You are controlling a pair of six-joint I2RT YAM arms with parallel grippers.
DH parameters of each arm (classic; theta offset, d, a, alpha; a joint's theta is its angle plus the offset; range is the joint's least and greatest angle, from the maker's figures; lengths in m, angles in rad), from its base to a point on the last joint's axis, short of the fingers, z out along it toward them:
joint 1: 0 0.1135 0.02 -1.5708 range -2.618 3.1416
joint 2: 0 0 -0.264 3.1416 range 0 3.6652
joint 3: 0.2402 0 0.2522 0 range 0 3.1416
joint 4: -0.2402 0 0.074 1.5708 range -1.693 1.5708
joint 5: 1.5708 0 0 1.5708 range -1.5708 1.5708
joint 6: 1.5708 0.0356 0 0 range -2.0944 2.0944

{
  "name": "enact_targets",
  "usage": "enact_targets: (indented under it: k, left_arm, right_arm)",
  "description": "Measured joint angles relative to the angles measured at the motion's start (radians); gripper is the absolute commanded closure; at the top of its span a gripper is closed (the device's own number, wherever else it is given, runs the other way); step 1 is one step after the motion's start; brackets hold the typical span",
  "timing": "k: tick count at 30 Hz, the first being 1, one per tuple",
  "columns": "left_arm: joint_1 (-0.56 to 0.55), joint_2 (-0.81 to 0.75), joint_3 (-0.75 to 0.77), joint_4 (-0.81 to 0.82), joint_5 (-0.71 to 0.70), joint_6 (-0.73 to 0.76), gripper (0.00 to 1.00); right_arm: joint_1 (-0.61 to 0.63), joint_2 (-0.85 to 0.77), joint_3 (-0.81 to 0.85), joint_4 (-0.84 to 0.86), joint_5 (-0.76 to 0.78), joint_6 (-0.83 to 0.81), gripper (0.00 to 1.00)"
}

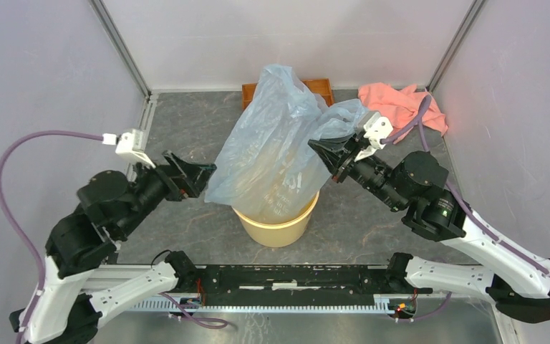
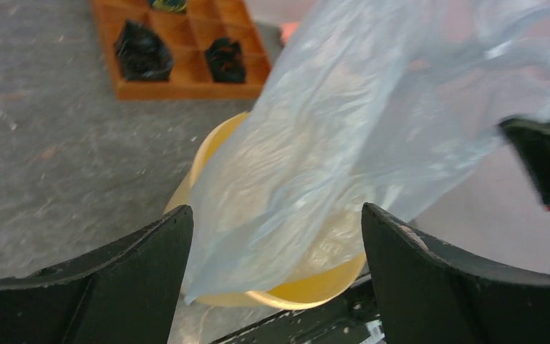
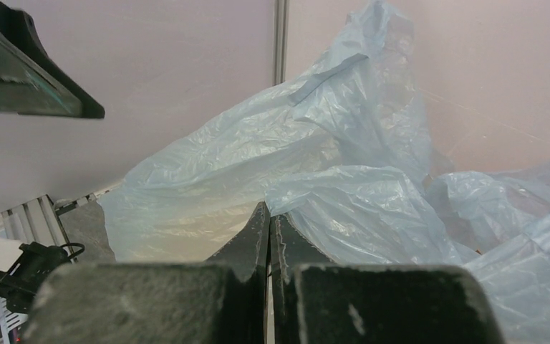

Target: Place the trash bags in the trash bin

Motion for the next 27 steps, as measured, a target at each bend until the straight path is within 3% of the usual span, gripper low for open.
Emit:
enact_targets:
  k: [3,7,14,21,27]
  left_arm:
    - [0.0,-0.027,-0.105,-0.031,-0.036,-0.024,0.13]
    - [0.0,0.005,-0.198,-0.021,-0.027,-0.038,0.38]
    - [0.0,0.161,-0.202,0.083,0.074,-0.024,0.64]
    - [0.0,0.211,-0.312,0.319,0.217,-0.024,0.74]
    - [0.0,0.078,-0.681,0.653,0.208,-0.055,0.71]
  right_arm:
    - [0.0,0.008,0.001,-0.007,-0.001,0.0,0.99]
    - [0.0,0.009,0.002,-0.025,-0.005,0.011,1.0]
    - [0.0,0.006,0.011,-0.035,-0.013,0.014,1.0]
    - [0.0,-0.008,0.011,-0.031,-0.035,0.014,1.0]
    - [0.0,-0.02,-0.02,0.014,-0.059,0.022,1.0]
